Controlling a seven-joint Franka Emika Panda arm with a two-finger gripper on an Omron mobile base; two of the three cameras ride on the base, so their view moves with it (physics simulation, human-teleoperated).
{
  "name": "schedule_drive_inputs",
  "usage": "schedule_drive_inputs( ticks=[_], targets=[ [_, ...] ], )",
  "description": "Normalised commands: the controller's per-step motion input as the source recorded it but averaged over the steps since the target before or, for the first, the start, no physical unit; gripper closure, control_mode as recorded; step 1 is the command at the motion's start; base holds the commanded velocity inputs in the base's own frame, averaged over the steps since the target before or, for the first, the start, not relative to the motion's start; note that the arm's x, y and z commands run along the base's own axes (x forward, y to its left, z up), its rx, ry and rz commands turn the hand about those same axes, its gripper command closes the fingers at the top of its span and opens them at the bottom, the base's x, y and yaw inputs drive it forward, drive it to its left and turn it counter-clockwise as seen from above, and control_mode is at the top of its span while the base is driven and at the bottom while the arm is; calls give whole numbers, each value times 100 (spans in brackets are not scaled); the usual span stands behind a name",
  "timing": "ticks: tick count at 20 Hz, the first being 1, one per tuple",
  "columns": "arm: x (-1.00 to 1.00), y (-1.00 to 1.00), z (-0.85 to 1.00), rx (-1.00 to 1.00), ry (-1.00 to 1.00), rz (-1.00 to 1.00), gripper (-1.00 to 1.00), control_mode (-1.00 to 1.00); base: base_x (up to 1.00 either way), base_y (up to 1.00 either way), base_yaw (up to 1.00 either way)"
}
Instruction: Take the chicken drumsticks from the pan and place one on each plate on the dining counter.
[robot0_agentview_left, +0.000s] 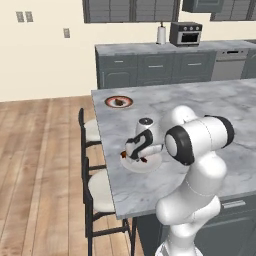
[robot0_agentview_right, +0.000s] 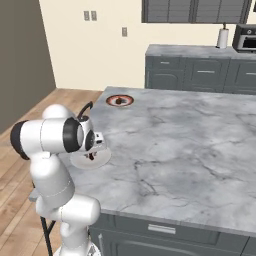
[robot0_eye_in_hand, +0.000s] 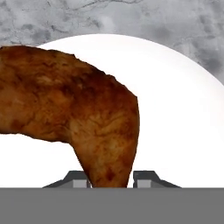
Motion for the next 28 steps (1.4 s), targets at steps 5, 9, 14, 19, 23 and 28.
schedule_drive_inputs(
  ticks=[5,9,14,19,23,28],
  targets=[
    [9,0,2,0,1,0,-100,-100,0,0,0],
    [-21,0,48,0,11,-11,-100,-100,0,0,0],
    [-63,0,57,2,3,-17,-100,-100,0,0,0],
    [-86,-9,44,3,3,-15,-100,-100,0,0,0],
    [-100,-25,38,0,0,-4,-100,-100,0,0,0],
    [-100,-40,29,2,-15,-3,-100,-100,0,0,0]
  ],
)
